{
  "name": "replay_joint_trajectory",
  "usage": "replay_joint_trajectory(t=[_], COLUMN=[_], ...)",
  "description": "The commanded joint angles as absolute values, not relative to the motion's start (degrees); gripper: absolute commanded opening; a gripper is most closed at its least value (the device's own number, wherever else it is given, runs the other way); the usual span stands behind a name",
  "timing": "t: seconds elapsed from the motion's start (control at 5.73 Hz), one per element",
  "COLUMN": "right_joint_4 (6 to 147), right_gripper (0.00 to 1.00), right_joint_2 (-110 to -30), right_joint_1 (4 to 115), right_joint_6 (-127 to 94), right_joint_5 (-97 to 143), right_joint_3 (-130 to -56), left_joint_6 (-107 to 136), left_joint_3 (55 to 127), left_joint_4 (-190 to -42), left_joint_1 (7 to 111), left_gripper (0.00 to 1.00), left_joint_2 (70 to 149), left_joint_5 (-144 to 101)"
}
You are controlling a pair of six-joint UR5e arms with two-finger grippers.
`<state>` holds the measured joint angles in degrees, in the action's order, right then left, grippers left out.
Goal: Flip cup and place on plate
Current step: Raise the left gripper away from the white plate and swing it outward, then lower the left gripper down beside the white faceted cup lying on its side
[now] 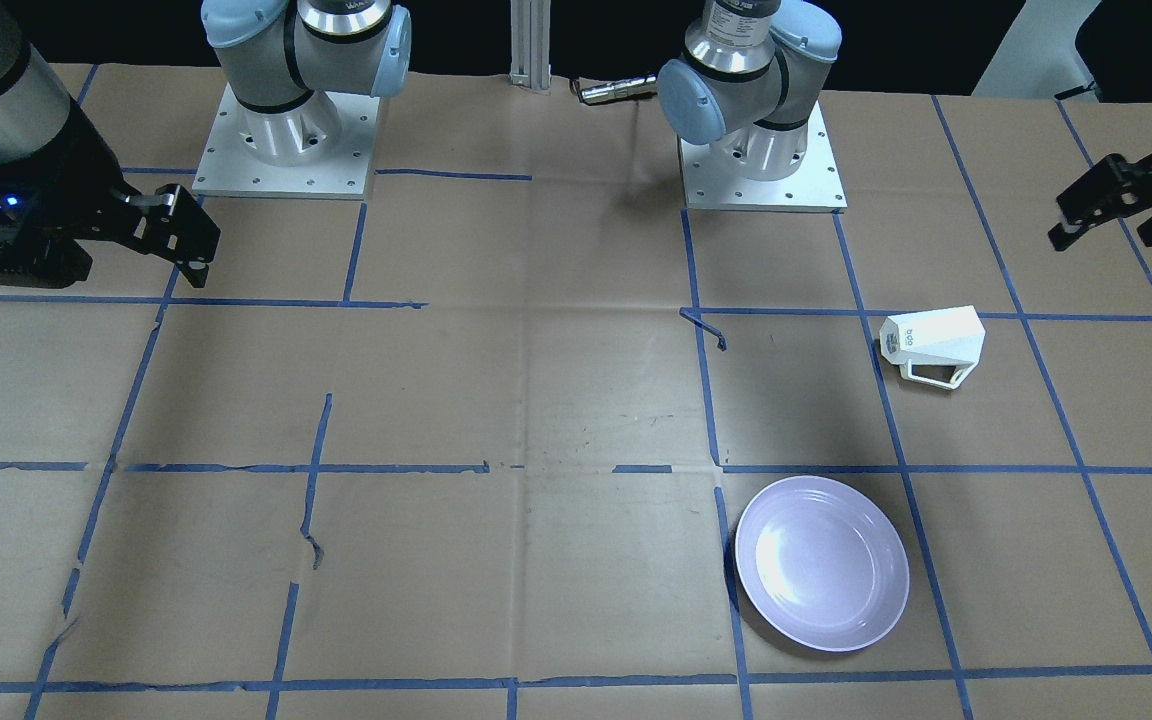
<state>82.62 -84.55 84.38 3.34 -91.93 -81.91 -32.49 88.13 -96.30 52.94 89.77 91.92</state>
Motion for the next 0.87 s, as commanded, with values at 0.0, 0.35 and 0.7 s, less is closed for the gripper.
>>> replay_joint_trajectory(t=[0.0, 0.35, 0.7], right_joint_4=[82.6, 82.6, 82.6], right_gripper=[1.00, 1.00, 1.00], right_joint_2=[-84.6, -84.6, -84.6], right_joint_1=[84.4, 84.4, 84.4], right_joint_6=[3.3, 3.3, 3.3], right_joint_5=[-91.9, -91.9, -91.9], right_joint_3=[-81.9, -81.9, -81.9], left_joint_6=[-45.0, -50.4, -60.4], left_joint_3=[89.6, 92.2, 92.2], left_joint_4=[-96.7, -102.5, -109.2], left_joint_1=[42.4, 39.7, 31.9], left_gripper=[0.99, 0.99, 0.99], left_joint_2=[89.6, 90.8, 97.7], left_joint_5=[91.8, 85.6, 76.8])
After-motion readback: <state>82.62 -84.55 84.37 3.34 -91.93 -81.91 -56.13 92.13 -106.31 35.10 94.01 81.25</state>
